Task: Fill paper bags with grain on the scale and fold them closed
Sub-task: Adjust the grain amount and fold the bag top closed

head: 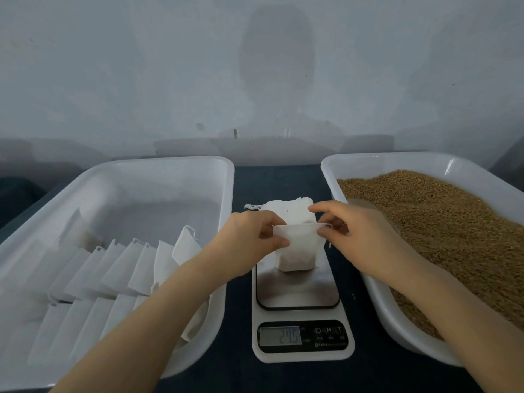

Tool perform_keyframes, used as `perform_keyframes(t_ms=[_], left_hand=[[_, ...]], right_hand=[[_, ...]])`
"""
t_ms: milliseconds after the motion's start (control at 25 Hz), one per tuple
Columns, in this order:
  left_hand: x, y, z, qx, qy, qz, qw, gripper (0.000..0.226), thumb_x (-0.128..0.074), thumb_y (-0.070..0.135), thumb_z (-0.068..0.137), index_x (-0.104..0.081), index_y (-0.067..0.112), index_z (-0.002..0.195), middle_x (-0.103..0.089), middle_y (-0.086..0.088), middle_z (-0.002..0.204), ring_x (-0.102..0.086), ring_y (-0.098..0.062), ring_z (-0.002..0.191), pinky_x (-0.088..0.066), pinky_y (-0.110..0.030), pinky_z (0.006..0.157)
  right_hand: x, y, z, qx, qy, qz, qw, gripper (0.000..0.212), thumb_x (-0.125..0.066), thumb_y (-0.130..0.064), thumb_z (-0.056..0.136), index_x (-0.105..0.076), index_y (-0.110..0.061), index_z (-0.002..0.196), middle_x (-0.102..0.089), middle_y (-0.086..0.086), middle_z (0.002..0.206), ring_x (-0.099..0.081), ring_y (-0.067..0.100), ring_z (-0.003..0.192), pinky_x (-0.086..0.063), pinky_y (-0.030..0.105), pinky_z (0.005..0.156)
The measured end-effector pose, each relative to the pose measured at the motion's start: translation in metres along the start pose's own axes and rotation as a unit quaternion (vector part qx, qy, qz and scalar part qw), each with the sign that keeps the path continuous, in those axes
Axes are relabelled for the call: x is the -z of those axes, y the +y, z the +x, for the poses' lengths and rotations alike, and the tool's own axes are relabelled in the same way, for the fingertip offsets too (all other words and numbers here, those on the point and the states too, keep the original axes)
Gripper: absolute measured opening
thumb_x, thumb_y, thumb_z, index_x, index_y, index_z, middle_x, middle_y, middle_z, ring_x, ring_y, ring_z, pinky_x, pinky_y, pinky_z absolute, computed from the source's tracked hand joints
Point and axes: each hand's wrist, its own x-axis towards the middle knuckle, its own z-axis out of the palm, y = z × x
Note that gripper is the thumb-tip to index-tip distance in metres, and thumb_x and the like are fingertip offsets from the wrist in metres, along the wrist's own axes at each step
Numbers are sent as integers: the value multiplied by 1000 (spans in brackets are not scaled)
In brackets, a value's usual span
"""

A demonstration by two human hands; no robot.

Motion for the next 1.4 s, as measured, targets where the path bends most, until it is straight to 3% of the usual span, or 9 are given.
perform_keyframes(t_ms=[360, 640, 760, 880, 1000, 1080, 1160, 1280, 1400], left_hand=[[0, -1, 0, -2, -2, 2, 1000, 24, -69, 30, 85, -67, 23, 108, -69, 4, 98, -63, -11, 92, -49, -23, 87], [-1, -2, 0, -6, -1, 0, 1000, 24, -69, 30, 85, -67, 23, 108, -68, 3, 97, -63, -12, 91, -49, -24, 87], [-2, -3, 1, -10, 3, 5, 1000, 23, -70, 31, 85, -67, 24, 106, -66, 5, 89, -61, -9, 83, -48, -18, 79], [-3, -4, 0, -20, 0, 8, 1000, 19, -71, 33, 84, -67, 27, 101, -58, 13, 74, -54, 1, 66, -38, -5, 60], [-4, -3, -1, -38, -25, 2, 999, 21, -72, 36, 81, -68, 33, 102, -60, 19, 78, -53, 8, 66, -37, -1, 61], [-5, -2, -2, -59, -51, 14, 997, 22, -72, 38, 81, -69, 35, 102, -58, 23, 72, -53, 9, 66, -37, -3, 61], [-3, 1, -3, -73, -64, 8, 995, 7, -69, 36, 84, -72, 31, 89, -54, 23, 57, -50, 6, 57, -36, -5, 56], [0, 1, -3, -57, -48, -36, 997, 32, -66, 32, 88, -60, 23, 58, -49, 15, 47, -44, -3, 47, -37, -9, 49], [7, 4, -3, -23, -29, -70, 997, 33, -64, 31, 90, -65, 9, 65, -61, -4, 61, -61, -22, 62, -55, -26, 62]], right_hand=[[-2, 1, 1, -14, -4, -3, 1000, 36, -63, -17, 89, -58, -31, 122, -57, -24, 85, -48, -25, 82, -33, -8, 69], [-1, 0, -1, -24, -3, -12, 1000, 34, -62, -17, 89, -60, -30, 121, -58, -22, 87, -51, -19, 82, -34, -6, 70], [-1, -1, -2, -33, -23, -31, 999, 33, -63, -24, 89, -59, -33, 120, -57, -21, 91, -50, -14, 77, -35, -5, 65], [0, -4, -4, -30, -61, -50, 996, 16, -64, -28, 88, -66, -26, 104, -57, -16, 80, -51, -10, 70, -38, 2, 64], [-1, -8, -6, -18, -74, -22, 997, 7, -63, -31, 87, -68, -26, 88, -56, -14, 60, -51, -11, 61, -38, 6, 60], [-1, -13, -7, -3, -77, 14, 997, 5, -65, -29, 87, -69, -31, 86, -60, -25, 64, -54, -8, 60, -39, 8, 59], [-1, -18, -8, 18, -61, 45, 997, 10, -66, -24, 85, -70, -33, 89, -63, -27, 73, -57, -5, 67, -41, 8, 62], [-2, -21, -6, 28, -43, 69, 996, 16, -68, -30, 82, -65, -38, 96, -66, -18, 77, -61, -3, 74, -46, 10, 67], [-2, -19, -4, -7, -47, 63, 997, 18, -68, -31, 81, -61, -41, 95, -67, -17, 79, -62, -3, 73, -48, 14, 65]])
